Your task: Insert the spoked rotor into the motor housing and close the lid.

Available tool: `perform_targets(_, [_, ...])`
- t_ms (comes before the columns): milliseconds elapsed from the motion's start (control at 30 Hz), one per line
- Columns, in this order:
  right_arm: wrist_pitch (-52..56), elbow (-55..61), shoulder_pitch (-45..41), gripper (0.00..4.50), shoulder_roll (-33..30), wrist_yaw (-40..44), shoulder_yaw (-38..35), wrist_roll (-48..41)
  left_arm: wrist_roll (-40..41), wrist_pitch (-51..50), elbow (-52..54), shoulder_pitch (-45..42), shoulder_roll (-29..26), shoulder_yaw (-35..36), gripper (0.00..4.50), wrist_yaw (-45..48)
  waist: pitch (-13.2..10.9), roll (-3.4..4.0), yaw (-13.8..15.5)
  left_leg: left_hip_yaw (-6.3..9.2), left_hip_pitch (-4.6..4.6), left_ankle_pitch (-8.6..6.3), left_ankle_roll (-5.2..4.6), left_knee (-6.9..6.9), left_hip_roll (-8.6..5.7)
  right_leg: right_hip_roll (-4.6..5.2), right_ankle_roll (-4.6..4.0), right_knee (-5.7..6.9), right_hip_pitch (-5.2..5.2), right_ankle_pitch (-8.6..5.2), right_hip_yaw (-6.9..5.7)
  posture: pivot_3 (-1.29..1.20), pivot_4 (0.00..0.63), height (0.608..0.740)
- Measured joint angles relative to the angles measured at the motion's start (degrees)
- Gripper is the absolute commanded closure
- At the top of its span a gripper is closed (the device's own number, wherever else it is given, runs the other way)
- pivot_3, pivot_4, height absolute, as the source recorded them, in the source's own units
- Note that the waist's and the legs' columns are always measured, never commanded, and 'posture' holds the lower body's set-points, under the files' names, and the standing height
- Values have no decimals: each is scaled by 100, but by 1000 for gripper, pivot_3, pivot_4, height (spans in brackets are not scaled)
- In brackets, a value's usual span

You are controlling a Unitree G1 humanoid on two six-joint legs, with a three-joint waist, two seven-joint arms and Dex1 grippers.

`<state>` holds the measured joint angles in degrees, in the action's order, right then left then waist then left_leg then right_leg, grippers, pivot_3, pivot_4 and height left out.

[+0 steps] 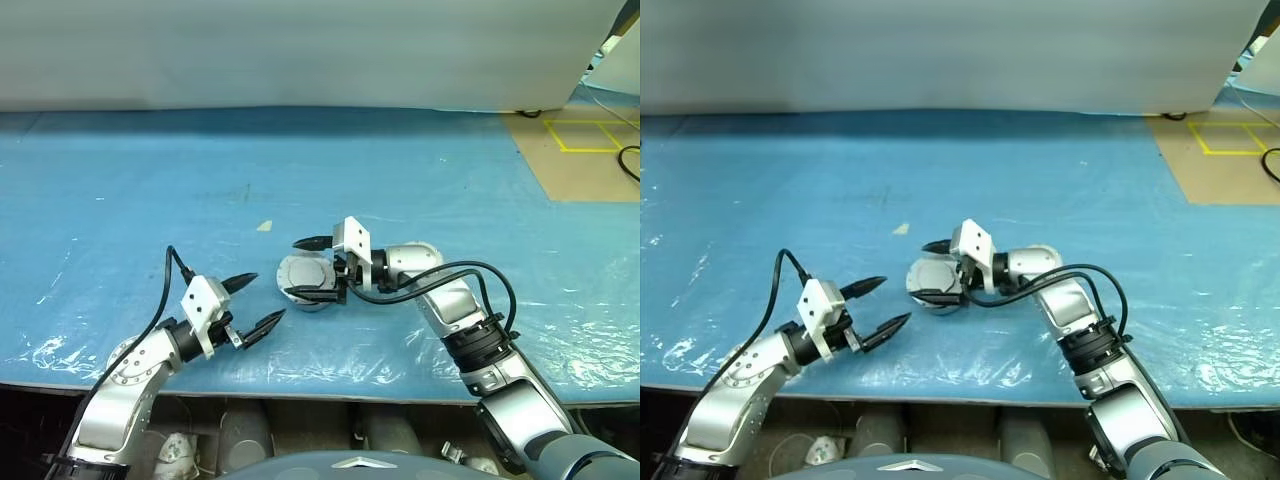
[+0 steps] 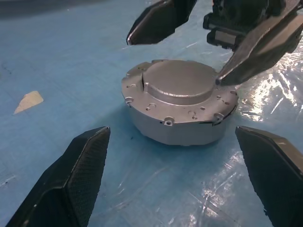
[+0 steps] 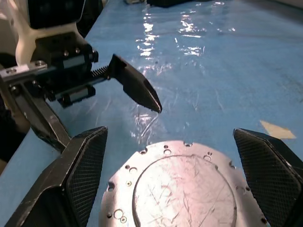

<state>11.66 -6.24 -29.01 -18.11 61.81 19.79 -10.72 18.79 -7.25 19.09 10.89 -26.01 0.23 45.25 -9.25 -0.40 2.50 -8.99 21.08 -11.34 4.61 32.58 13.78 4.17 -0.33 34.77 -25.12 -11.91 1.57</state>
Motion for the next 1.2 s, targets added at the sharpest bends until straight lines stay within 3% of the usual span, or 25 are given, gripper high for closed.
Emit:
perform_targets(133, [-423, -331, -55, 0, -30, -22, 157, 350, 11, 0, 25, 92, -2, 15, 26, -91, 0, 0, -7, -1, 0, 0, 0, 6, 0, 0, 0, 1, 0, 0, 0, 0, 150, 740])
perform_targets(233, [-673, -537, -127, 652, -22, -72, 213, 542, 16, 0, 69, 118, -1, 16, 0, -152, 0, 0, -9, -2, 0, 0, -1, 10, 0, 0, 0, 4, 0, 0, 0, 0, 150, 740])
perform_targets(600, [-1167, -620, -251, 4230, -47, -62, 314, 846, 53, -5, 162, 115, -1, 19, 0, -251, 2, -1, -7, -3, -15, -9, -18, 29, 0, 1, -1, 22, 14, 1, 1, 0, 150, 740])
perform_targets(867, [-547, -120, -79, 4230, -64, -40, 63, 401, 99, -5, 161, 118, 0, 21, 0, -318, 2, -2, -13, -2, -9, -7, -15, 32, 1, -2, -1, 24, 6, 1, 2, 0, 150, 740])
perform_targets(967, [-455, -64, -80, 3601, -42, -76, 44, 365, 117, -5, 160, 113, 0, 21, 0, -324, 2, -1, -13, -3, -8, -4, -10, 31, 2, -2, -1, 21, 6, 1, 1, 0, 150, 740])
perform_targets(1167, [-403, -93, -190, 1591, 77, -315, 46, 403, 130, -5, 155, 115, -1, 21, 0, -325, 2, -2, -13, -3, -9, -4, -9, 32, 2, -1, -1, 24, 6, 1, 1, 0, 150, 740])
perform_targets(1200, [-395, -118, -211, 1591, 93, -361, 49, 432, 131, -5, 156, 117, -1, 22, 0, -325, 2, -2, -12, -3, -9, -4, -9, 33, 2, -1, -1, 24, 7, 1, 1, 0, 150, 740])
